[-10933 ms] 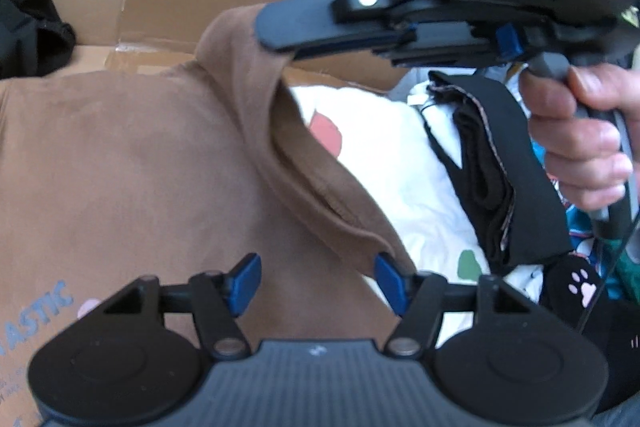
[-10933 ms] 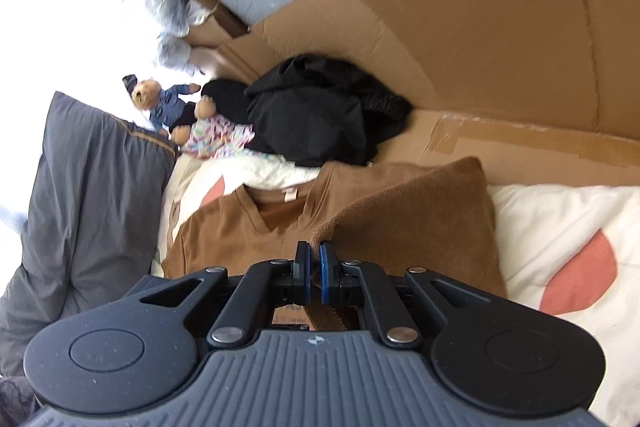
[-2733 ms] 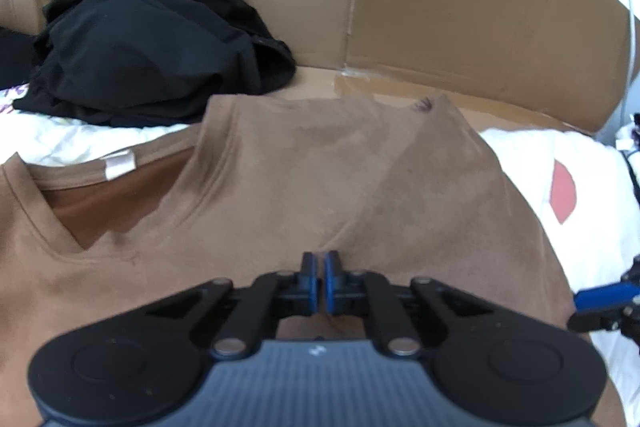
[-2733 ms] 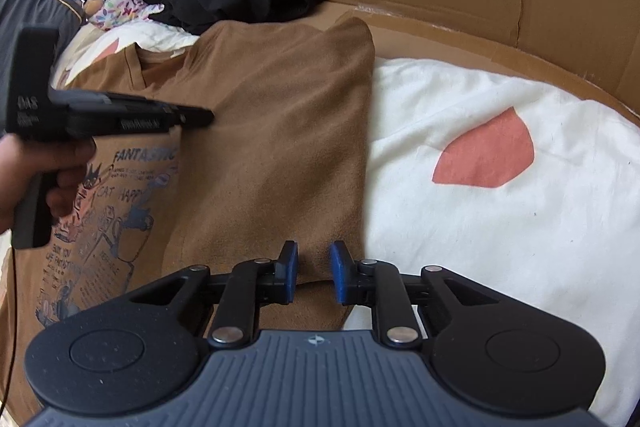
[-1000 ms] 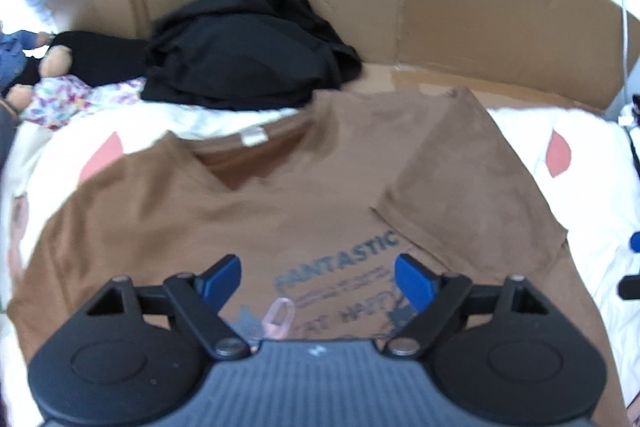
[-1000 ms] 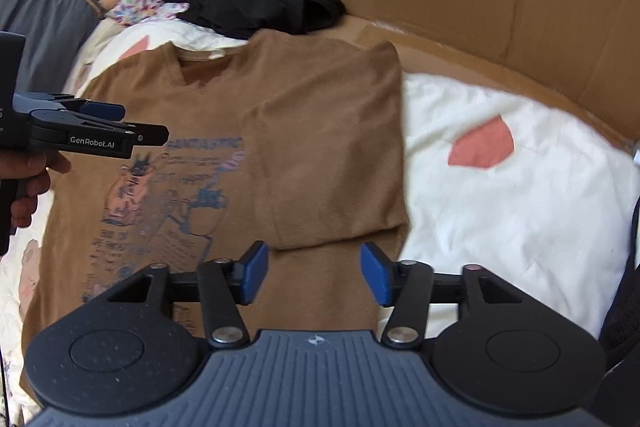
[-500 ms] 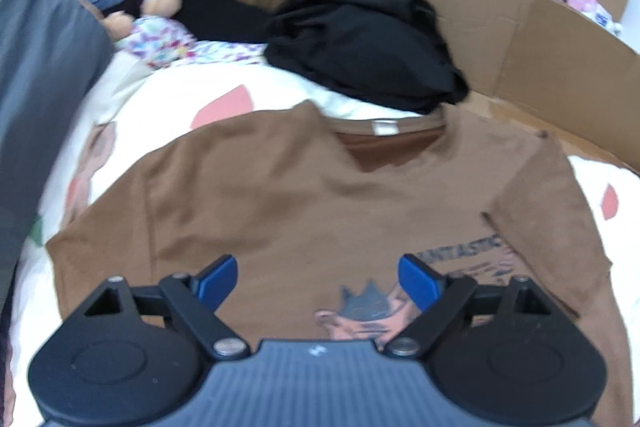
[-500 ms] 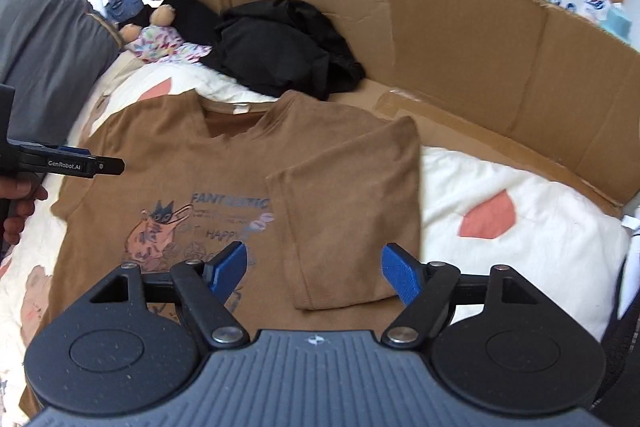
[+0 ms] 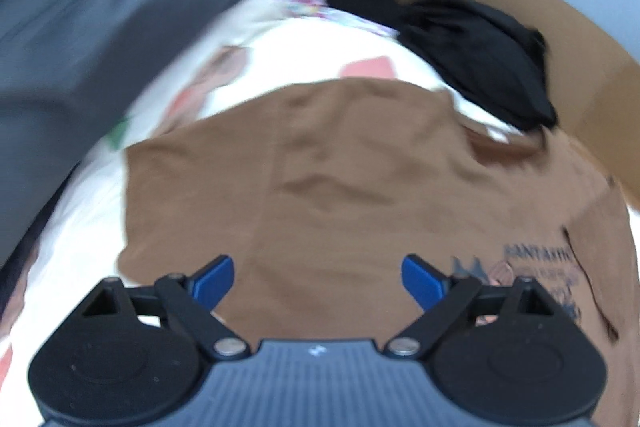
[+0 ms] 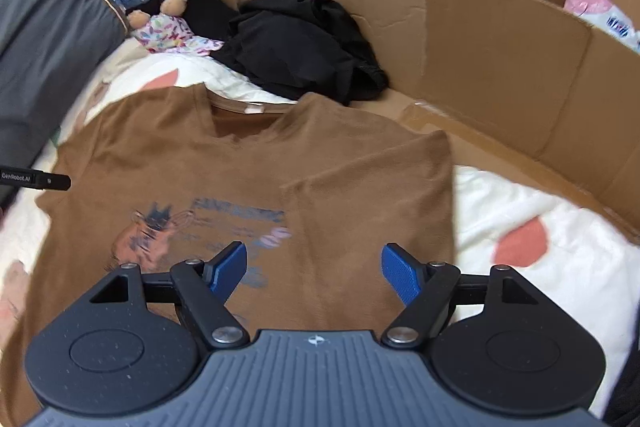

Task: Fold clothes

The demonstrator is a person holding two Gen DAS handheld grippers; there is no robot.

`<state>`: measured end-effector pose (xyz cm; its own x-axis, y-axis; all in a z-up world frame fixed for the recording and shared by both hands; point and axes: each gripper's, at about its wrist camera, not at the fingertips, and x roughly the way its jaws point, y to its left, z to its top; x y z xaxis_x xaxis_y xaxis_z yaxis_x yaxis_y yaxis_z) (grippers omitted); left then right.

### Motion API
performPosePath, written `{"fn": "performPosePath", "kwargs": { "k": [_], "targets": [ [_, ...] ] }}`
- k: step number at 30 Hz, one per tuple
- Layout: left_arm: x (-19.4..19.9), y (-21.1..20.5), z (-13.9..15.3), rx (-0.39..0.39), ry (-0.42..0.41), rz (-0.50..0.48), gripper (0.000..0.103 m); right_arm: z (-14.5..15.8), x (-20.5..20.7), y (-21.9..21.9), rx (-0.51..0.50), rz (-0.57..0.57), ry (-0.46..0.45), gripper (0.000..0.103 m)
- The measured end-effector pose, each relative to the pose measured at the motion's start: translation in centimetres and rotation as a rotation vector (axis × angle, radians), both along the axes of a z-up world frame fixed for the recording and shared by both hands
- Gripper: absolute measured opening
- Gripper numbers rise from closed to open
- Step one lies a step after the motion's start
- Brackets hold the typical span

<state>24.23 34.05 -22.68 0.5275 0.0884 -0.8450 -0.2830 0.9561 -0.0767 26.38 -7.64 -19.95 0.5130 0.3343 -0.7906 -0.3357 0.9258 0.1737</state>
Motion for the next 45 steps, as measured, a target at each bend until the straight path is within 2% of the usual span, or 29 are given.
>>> {"fn": "performPosePath", "kwargs": {
  "k": [3, 8, 13, 16, 18, 23, 26, 30, 35, 36, 38, 40, 41, 42, 45],
  "targets": [
    [-1.2, 2.6, -0.4, -0.005, 0.001, 0.071, 0.092, -0.6, 0.1, 1.7, 0.019, 0.043, 0.009, 0.079],
    [-3.1, 6.7, -1.6, -0.059, -0.006, 0.195, 0.092, -1.4, 0.6, 4.4, 0.030, 0.069, 0.028, 0.079],
    [-3.8, 10.0, -2.3, -0.067, -0.014, 0.277, 0.088, -1.6, 1.2, 6.8, 0.049, 0.104, 0.025, 0.078],
    [-4.1, 11.6, -3.0, -0.117, -0.018, 0.330, 0.079, -2.2, 1.2, 8.2, 0.054, 0.142, 0.032, 0.078],
    [-4.2, 12.4, -3.5, -0.155, -0.019, 0.359, 0.063, -3.0, 1.2, 9.0, 0.052, 0.158, 0.049, 0.078],
    [-4.4, 13.9, -4.9, -0.214, -0.017, 0.450, 0.039, -4.6, 1.7, 10.4, 0.054, 0.169, 0.089, 0.078],
    [-4.6, 14.6, -5.6, -0.242, -0.021, 0.517, 0.035, -5.2, 1.9, 11.0, 0.061, 0.175, 0.096, 0.078],
    [-4.5, 15.2, -6.6, -0.294, -0.031, 0.560, 0.034, -5.8, 2.3, 12.3, 0.083, 0.195, 0.102, 0.077],
    [-4.5, 15.5, -8.5, -0.410, -0.047, 0.604, 0.035, -6.8, 2.6, 14.2, 0.109, 0.227, 0.126, 0.067],
    [-4.5, 15.6, -9.1, -0.442, -0.056, 0.617, 0.039, -6.9, 2.7, 14.6, 0.113, 0.231, 0.131, 0.064],
    [-4.7, 15.7, -9.6, -0.468, -0.080, 0.631, 0.039, -7.1, 2.8, 15.3, 0.122, 0.237, 0.138, 0.062],
    [-5.0, 15.9, -9.8, -0.487, -0.100, 0.636, 0.028, -7.2, 2.8, 16.1, 0.131, 0.248, 0.139, 0.056],
    [-5.1, 16.0, -9.7, -0.496, -0.102, 0.637, 0.010, -7.1, 2.8, 16.6, 0.135, 0.255, 0.138, 0.055],
    [-5.3, 16.2, -9.7, -0.505, -0.105, 0.641, 0.006, -7.0, 2.7, 17.3, 0.143, 0.268, 0.134, 0.052],
    [-6.4, 16.7, -9.1, -0.543, -0.146, 0.665, 0.005, -6.7, 2.6, 19.1, 0.163, 0.306, 0.121, 0.048]
  ]
}}
